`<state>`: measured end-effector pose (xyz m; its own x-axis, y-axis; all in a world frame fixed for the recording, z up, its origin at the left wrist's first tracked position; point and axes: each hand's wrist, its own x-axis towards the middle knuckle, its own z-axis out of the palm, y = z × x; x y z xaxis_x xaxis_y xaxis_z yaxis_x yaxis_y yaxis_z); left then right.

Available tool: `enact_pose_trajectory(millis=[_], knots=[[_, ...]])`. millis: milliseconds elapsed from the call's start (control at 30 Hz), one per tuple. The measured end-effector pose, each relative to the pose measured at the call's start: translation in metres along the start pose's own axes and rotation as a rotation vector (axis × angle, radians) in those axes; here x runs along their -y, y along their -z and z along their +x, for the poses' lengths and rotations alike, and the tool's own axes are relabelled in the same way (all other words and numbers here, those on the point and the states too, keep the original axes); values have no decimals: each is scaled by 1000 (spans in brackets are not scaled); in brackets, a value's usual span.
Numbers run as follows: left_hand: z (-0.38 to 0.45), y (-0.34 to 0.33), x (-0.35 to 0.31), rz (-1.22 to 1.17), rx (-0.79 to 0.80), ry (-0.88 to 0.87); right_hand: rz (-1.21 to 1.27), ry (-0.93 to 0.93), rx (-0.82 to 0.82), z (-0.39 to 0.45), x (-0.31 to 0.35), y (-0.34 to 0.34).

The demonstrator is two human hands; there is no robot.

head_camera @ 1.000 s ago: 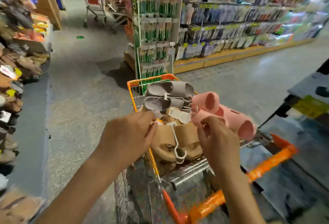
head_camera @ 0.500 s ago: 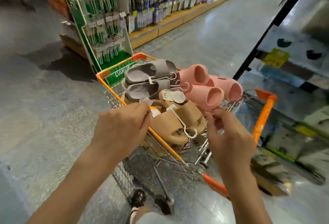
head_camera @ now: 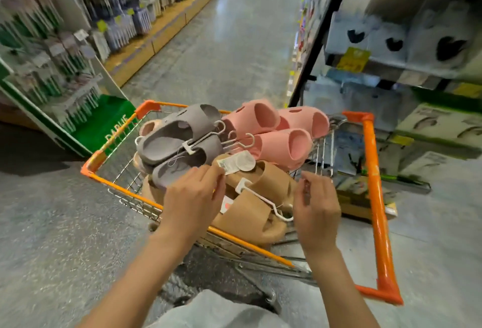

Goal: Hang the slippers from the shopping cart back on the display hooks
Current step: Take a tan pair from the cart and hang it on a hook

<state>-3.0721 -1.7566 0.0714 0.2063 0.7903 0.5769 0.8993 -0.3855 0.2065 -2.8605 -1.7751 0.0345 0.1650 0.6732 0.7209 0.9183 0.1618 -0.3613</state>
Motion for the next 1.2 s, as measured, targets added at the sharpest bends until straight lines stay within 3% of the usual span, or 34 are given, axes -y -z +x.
enact_pose_trajectory(millis=[167,300,400,500,600,833,1000,1200], knots=[[19,-67,23,-173,233,-73,-176,-220,165,-18,-20,-44],[28,-109,29,-256,520,-162,-273,-523,399,-34,-23,-65],[36,-128,26,-267,588,-300,-216,-806,615,-42,-19,-76],[40,-147,24,-272,639,-439,-298,-845,614,-51,-20,-86],[44,-154,16,-193,767,-572,-429,-1001,691,-48,-24,-83],[61,-164,-29,-142,851,-993,-243,-1119,508,-45,-23,-75],[72,-181,-47,-210,926,-1096,-184,-933,361,-34,-1,-54],[89,-160,-70,-487,661,-1238,-248,-688,72,2,24,-5]])
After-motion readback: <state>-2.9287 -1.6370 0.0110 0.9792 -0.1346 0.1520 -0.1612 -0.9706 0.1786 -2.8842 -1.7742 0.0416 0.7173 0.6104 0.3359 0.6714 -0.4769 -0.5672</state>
